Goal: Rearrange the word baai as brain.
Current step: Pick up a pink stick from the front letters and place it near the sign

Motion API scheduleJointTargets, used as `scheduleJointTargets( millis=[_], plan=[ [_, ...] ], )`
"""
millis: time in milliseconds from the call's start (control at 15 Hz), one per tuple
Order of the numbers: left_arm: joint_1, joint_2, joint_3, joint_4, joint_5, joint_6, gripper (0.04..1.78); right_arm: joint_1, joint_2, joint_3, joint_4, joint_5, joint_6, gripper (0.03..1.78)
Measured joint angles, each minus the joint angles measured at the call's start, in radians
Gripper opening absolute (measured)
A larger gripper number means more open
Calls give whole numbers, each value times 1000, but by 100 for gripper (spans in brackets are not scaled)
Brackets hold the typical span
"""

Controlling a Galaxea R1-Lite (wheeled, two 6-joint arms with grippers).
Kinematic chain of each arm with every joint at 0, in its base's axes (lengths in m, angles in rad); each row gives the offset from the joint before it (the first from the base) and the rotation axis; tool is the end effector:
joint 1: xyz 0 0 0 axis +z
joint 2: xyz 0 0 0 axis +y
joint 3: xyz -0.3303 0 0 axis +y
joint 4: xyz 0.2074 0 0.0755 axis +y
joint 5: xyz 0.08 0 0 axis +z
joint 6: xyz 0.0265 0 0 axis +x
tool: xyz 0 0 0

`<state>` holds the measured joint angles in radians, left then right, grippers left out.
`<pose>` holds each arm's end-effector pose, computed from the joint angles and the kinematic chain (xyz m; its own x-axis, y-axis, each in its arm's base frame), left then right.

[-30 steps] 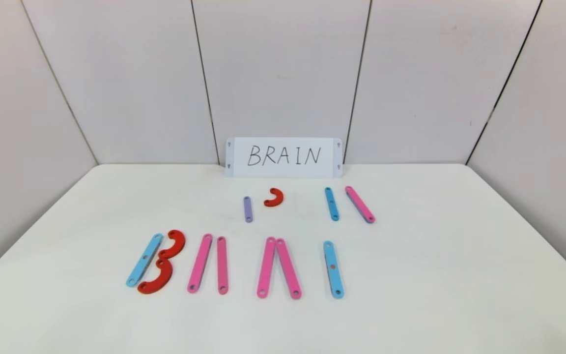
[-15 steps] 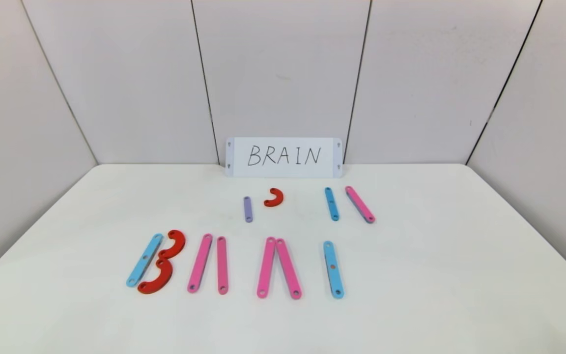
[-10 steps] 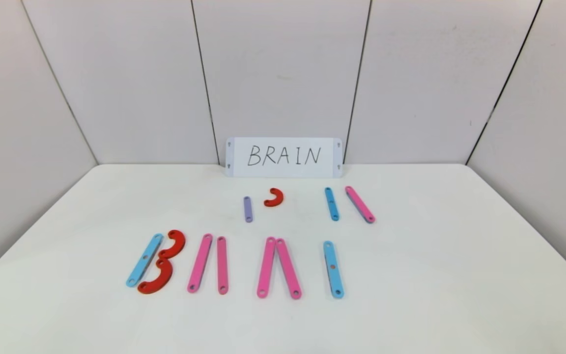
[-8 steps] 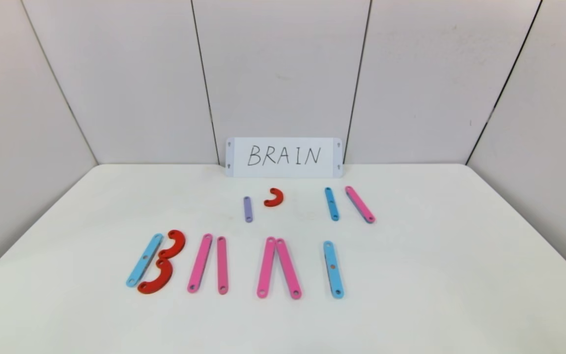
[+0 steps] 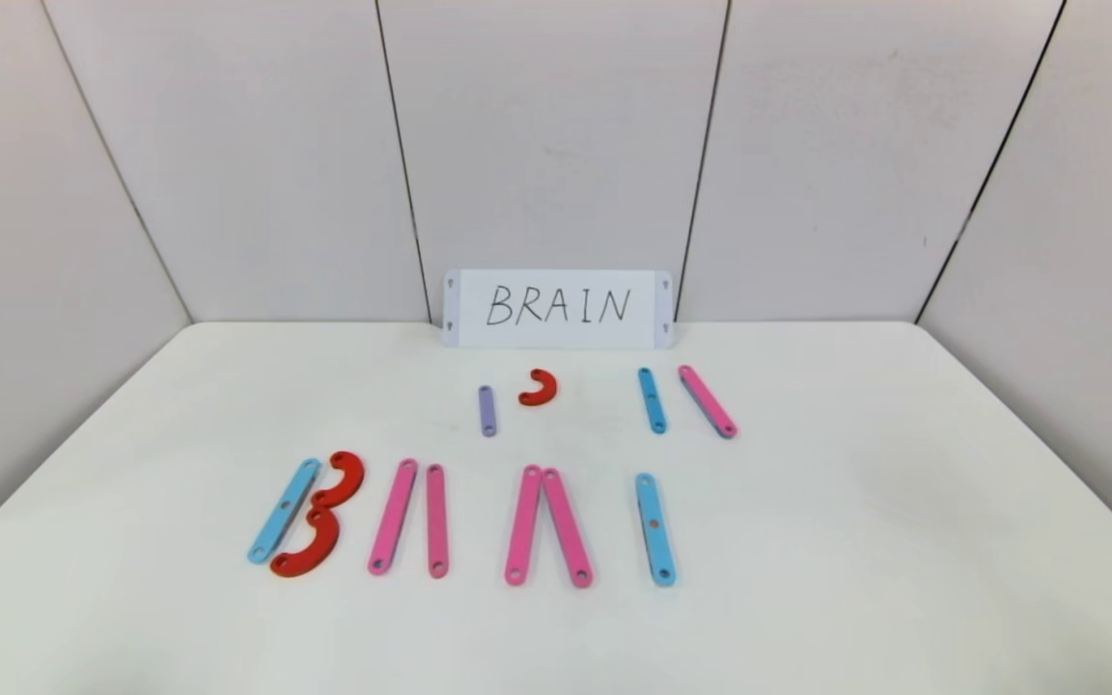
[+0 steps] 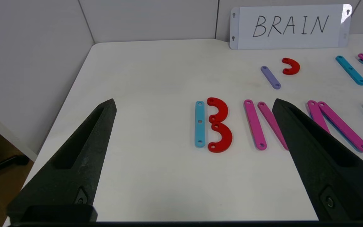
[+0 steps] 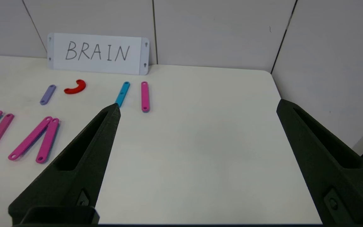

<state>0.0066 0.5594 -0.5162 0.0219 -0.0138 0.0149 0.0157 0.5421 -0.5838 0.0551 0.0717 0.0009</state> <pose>0.0368 -0.0001 0.2348 0.9979 -0.0072 -0.0650 0.0081 0.9999 0.0140 0.0275 0.0023 0.2531 0.9961 0.0873 -0.0134 -0.0873 0.9962 0.0019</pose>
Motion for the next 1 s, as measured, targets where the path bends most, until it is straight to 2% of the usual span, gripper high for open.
scheduleJointTargets(
  millis=[267, 467, 733, 1000],
  plan=[
    [0, 236, -160, 22, -42, 6, 174, 2, 239, -160, 2, 16, 2, 174],
    [-3, 390, -307, 112, -111, 25, 174, 25, 411, -256, 6, 39, 2, 174],
    [-48, 582, -530, 309, -150, 78, 174, 109, 620, -365, 36, 48, 3, 174],
    [-129, 741, -669, 476, -151, 161, 174, 185, 800, -419, 43, 53, 4, 174]
  ],
)
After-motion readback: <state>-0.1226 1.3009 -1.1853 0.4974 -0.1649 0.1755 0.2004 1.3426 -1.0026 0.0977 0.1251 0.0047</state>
